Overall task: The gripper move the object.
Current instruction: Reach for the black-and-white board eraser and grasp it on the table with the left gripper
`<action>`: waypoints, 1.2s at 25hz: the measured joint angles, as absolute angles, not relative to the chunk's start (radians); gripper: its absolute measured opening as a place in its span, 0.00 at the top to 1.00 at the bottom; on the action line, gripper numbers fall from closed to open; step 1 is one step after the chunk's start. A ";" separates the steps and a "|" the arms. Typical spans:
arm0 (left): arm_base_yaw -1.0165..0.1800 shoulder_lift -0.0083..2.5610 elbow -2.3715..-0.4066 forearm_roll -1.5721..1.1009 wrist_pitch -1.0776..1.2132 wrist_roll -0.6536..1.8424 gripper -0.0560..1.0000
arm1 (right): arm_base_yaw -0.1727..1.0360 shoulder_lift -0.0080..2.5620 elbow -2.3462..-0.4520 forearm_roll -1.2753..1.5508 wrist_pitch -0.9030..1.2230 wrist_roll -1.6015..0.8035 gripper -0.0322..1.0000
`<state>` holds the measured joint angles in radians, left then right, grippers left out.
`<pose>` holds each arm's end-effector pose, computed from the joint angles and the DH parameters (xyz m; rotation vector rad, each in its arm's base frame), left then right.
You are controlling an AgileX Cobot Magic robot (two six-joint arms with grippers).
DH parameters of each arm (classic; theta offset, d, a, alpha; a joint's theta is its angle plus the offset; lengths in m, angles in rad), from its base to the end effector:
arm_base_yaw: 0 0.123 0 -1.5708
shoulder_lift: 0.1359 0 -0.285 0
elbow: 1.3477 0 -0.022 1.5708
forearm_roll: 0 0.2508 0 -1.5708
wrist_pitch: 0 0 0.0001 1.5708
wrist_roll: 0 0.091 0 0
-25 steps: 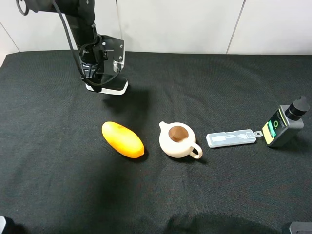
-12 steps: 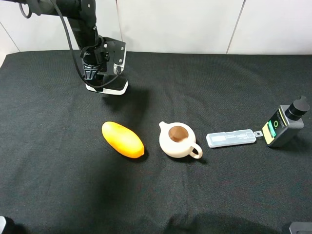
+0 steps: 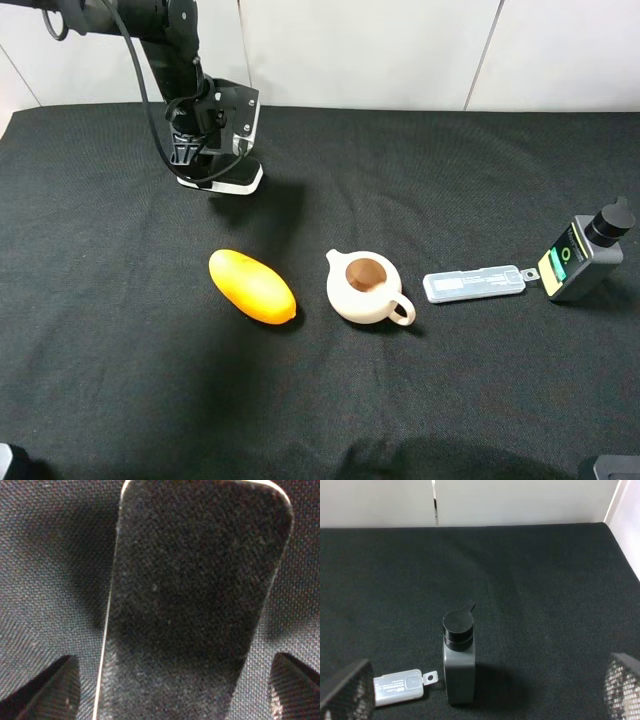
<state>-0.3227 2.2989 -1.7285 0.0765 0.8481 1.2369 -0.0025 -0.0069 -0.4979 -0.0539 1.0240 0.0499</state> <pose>0.4480 -0.1443 0.1228 2.1161 2.0484 0.2402 -0.0043 -0.0042 0.2798 0.0539 2.0011 -0.0337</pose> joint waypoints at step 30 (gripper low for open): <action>-0.330 2.332 -1.802 0.077 0.884 1.237 0.19 | -0.003 -0.007 -0.498 -0.054 1.024 0.050 0.30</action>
